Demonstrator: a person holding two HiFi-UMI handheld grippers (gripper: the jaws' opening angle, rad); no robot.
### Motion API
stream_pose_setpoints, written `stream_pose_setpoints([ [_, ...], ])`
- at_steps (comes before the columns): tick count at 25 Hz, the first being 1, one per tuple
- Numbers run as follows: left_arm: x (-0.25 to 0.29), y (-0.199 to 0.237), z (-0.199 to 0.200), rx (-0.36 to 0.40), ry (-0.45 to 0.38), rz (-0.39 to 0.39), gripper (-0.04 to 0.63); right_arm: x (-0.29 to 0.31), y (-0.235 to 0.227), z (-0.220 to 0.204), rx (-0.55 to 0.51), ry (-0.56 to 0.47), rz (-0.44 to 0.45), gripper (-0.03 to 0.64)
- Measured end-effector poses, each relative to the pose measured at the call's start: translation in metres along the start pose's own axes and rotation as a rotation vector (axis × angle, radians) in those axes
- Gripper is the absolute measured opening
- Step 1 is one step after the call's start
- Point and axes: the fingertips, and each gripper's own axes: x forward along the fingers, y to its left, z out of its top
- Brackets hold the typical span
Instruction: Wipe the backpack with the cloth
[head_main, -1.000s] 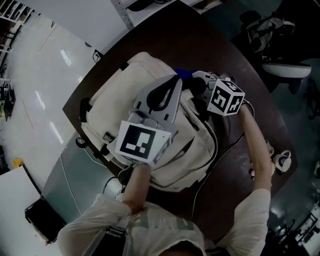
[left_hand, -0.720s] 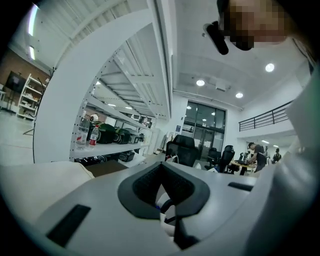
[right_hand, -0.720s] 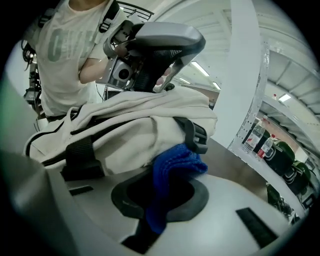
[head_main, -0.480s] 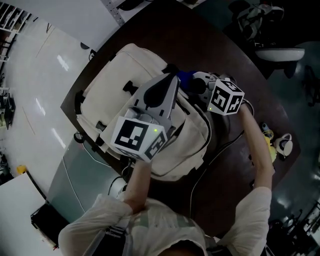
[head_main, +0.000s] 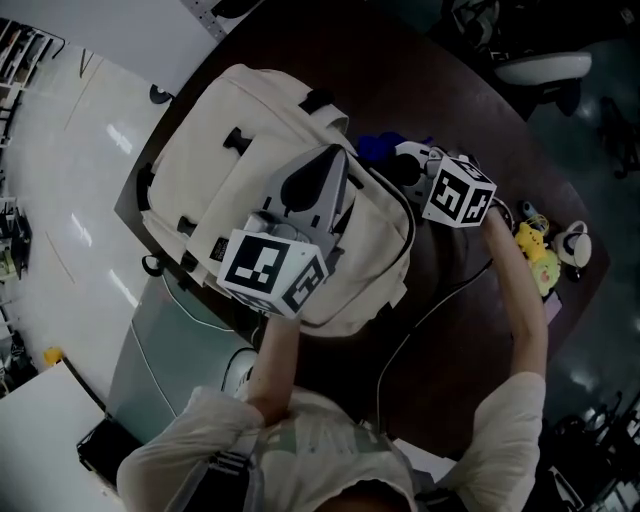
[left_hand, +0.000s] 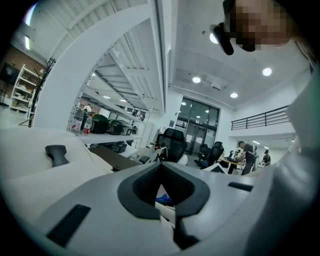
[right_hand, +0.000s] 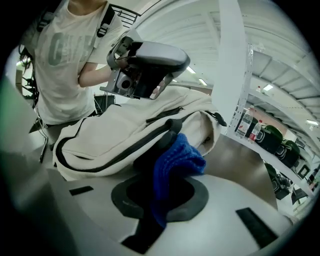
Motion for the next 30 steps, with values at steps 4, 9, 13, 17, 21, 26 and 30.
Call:
stream_pose_setpoints([
  [4, -0.014, -0.013, -0.008, 0.013, 0.01, -0.01, 0.003, -0.008, 0.019, -0.006, 0.051, -0.007, -0.027, 0.041],
  [9, -0.023, -0.026, -0.017, 0.005, 0.015, -0.021, 0.003, -0.017, 0.042, -0.014, 0.075, 0.012, -0.049, 0.041],
  [13, -0.032, -0.037, -0.017, 0.0, 0.011, -0.03, 0.003, -0.024, 0.067, -0.017, 0.087, 0.041, -0.027, 0.041],
  [17, -0.039, -0.046, -0.017, 0.003, 0.013, -0.035, 0.003, -0.031, 0.084, -0.02, 0.112, 0.059, -0.042, 0.041],
  [21, -0.046, -0.05, -0.017, -0.001, 0.016, -0.042, 0.003, -0.039, 0.091, -0.022, 0.141, 0.075, -0.072, 0.04],
  [26, -0.058, -0.049, -0.016, -0.012, 0.015, -0.049, 0.003, -0.05, 0.104, -0.026, 0.174, 0.106, -0.108, 0.041],
  [30, -0.07, -0.056, -0.009, -0.001, 0.014, -0.074, 0.003, -0.054, 0.119, -0.028, 0.219, 0.133, -0.15, 0.041],
])
